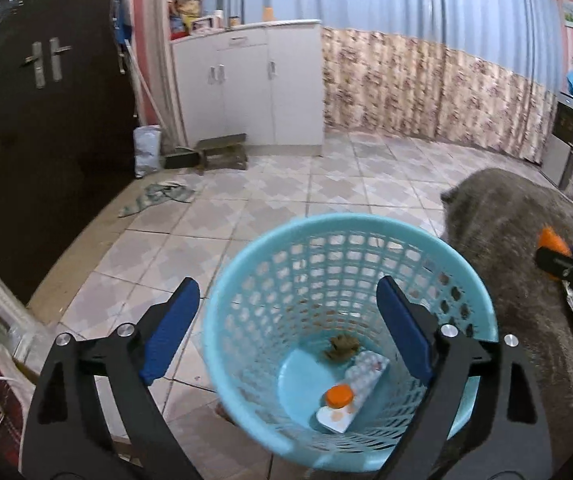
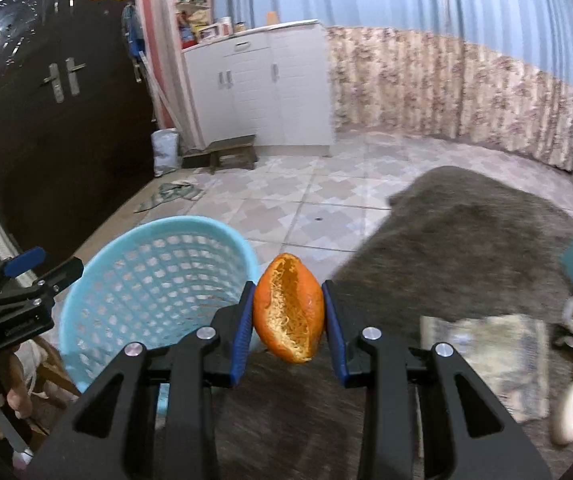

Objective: Collect trash
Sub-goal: 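Carry the peel and cap to the blue basket and release both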

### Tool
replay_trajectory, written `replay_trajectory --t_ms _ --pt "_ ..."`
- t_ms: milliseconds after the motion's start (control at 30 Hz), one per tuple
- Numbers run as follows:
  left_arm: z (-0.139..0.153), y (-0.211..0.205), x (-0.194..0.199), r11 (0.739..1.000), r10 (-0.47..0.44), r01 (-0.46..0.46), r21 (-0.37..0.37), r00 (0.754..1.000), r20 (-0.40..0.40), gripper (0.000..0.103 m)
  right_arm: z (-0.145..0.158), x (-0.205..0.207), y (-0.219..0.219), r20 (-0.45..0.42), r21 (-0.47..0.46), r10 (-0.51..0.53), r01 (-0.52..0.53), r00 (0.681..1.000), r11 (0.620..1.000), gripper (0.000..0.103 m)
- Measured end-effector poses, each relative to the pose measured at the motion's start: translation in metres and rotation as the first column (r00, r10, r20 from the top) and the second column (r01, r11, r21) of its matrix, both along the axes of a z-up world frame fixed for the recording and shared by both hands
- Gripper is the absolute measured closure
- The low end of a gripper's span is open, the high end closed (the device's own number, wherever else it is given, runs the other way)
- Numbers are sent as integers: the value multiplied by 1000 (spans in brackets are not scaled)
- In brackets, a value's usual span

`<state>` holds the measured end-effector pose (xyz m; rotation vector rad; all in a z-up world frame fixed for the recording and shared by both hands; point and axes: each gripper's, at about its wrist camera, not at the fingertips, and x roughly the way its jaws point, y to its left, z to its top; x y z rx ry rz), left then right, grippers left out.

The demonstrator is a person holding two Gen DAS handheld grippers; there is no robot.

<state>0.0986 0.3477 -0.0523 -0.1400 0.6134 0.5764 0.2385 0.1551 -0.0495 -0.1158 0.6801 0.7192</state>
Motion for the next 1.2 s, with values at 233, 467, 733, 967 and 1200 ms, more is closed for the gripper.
replay_trajectory --t_ms 233,467,733,967,1200 --pt "2 17 -14 998 54 -54 12 999 9 9 -17 -7 56 -32 -25 101 -102 994 994 69" --pt "1 24 -17 997 72 -72 -1 997 7 9 -24 -13 75 -43 -51 159 -162 986 986 41" --pt "13 10 -17 999 45 -44 -7 999 26 9 -2 -11 22 -27 -6 94 -95 995 995 32" --pt "28 -37 -8 1000 -23 22 6 999 48 6 18 -11 -60 19 0 -52 52 998 999 19" --pt "28 -97 12 992 -126 127 -16 991 42 5 24 -11 -140 77 -25 -228 230 971 973 19"
